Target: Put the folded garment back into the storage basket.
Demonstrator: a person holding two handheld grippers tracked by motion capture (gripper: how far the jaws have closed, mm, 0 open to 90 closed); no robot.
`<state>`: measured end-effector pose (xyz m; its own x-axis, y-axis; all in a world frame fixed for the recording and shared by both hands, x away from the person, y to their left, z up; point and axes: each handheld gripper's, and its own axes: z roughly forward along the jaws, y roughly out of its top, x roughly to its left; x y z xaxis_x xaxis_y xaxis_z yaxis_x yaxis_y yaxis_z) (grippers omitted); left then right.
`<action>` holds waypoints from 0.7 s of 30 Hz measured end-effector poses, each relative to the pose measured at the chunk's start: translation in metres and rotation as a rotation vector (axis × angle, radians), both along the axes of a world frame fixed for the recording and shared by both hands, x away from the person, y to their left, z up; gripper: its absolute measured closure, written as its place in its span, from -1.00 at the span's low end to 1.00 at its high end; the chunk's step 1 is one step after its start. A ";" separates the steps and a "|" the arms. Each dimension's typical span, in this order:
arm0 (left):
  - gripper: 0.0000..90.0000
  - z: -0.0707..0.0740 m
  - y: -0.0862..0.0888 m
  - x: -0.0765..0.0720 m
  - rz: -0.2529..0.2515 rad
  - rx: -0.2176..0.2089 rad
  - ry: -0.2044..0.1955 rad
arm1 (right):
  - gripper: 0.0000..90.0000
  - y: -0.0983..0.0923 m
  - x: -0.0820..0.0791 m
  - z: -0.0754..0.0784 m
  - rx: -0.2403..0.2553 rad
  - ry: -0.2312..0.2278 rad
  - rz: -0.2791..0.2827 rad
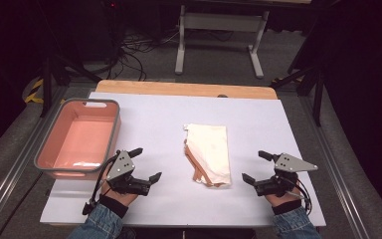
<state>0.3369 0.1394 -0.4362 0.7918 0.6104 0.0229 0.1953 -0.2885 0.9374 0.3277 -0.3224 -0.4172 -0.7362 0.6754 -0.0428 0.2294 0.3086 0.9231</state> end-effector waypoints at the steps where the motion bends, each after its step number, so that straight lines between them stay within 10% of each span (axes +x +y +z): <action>1: -0.94 0.000 0.000 0.000 -0.002 0.000 0.002 | -0.98 0.000 0.000 0.000 -0.001 0.001 -0.001; 8: -0.94 0.007 -0.003 0.003 -0.039 -0.060 0.028 | -0.98 0.000 0.000 0.000 -0.003 0.000 -0.002; 21: -0.99 0.022 -0.022 0.012 -0.108 0.000 0.032 | -0.97 -0.002 0.001 0.002 -0.002 0.013 0.007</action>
<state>0.3486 0.1178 -0.4144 0.8534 0.5212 -0.0036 0.1927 -0.3092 0.9313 0.3287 -0.3244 -0.4155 -0.7411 0.6705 -0.0345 0.2393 0.3118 0.9195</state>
